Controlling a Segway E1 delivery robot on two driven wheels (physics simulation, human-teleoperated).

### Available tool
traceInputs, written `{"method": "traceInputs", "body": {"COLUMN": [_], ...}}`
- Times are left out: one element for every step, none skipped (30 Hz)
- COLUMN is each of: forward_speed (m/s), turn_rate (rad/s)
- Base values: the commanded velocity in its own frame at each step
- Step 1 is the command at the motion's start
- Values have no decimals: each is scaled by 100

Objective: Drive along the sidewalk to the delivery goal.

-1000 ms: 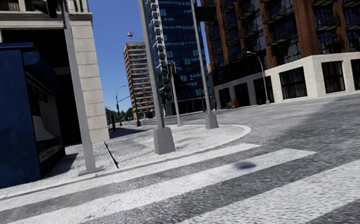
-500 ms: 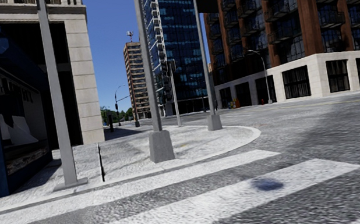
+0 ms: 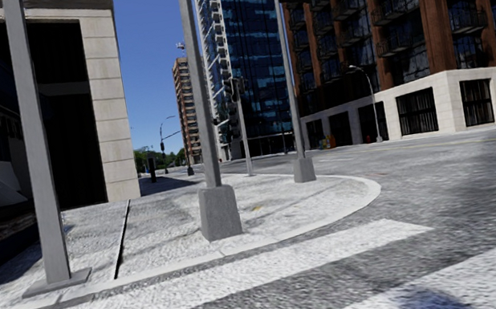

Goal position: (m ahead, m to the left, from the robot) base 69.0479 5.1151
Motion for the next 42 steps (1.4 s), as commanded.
{"method": "traceInputs", "body": {"forward_speed": [143, 143, 143, 143, 143, 143, 143, 143, 143, 143, 143, 143, 143, 143, 143, 143, 143, 143, 143, 143, 143, 143, 143, 143, 143, 143, 143, 142, 141, 140, 137, 137, 135, 135, 135, 135, 135, 135, 135, 135, 135, 135], "turn_rate": [47, 53, 58, 64, 71, 74, 74, 74, 74, 75, 75, 75, 75, 75, 75, 73, 0, 0, 0, 0, 0, 0, 0, 0, 0, -31, -31, -81, -120, -120, -120, -120, 0, 0, 0, 0, 0, 0, 0, 0, 0, 0]}}
